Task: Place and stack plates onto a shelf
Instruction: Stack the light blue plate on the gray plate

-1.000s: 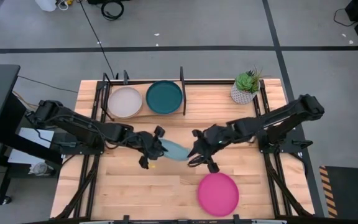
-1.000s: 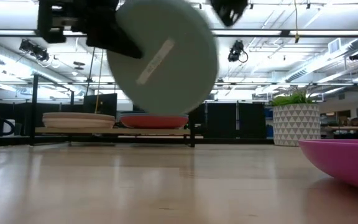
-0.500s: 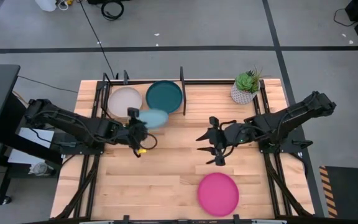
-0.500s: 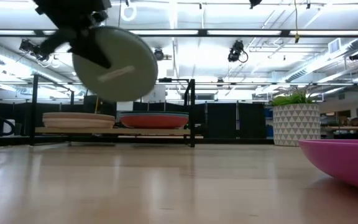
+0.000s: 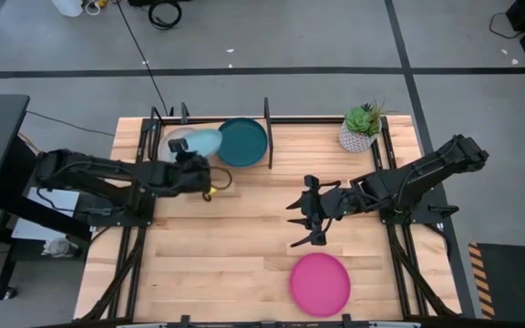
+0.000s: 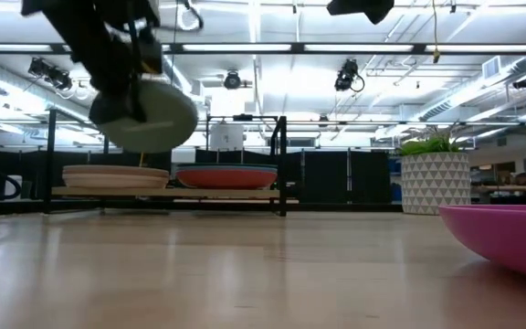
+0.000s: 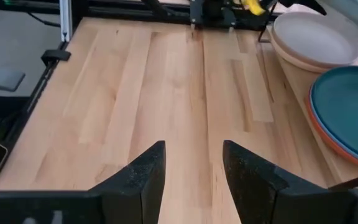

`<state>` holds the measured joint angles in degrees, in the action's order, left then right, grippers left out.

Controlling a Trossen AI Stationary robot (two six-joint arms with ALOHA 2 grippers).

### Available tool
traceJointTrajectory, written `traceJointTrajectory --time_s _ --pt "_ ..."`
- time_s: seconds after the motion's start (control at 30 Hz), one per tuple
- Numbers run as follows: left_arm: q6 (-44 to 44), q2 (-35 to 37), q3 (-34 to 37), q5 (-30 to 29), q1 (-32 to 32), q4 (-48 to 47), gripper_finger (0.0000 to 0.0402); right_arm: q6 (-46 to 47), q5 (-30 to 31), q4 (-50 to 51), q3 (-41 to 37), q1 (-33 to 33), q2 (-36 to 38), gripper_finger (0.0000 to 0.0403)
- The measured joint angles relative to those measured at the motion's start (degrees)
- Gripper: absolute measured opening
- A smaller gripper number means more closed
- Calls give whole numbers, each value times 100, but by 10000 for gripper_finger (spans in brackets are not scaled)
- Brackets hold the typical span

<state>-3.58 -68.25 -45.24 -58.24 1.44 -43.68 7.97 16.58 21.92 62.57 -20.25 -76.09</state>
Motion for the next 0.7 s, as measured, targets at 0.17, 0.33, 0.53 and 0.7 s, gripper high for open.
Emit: traceJointTrajectory --time_s 0.17,0.33,0.53,0.7 --pt "43 -4 297 122 -653 31 41 -20 -17 40 -2 -29 -67 166" --pt "147 -4 353 490 -1033 46 41 -22 -15 0 0 -25 -90 166" --pt "161 -4 353 1010 -1329 -10 41 1 -17 6 0 -28 -90 166" --pt "150 -4 353 999 -1452 -143 41 0 -17 4 0 -29 -90 166"
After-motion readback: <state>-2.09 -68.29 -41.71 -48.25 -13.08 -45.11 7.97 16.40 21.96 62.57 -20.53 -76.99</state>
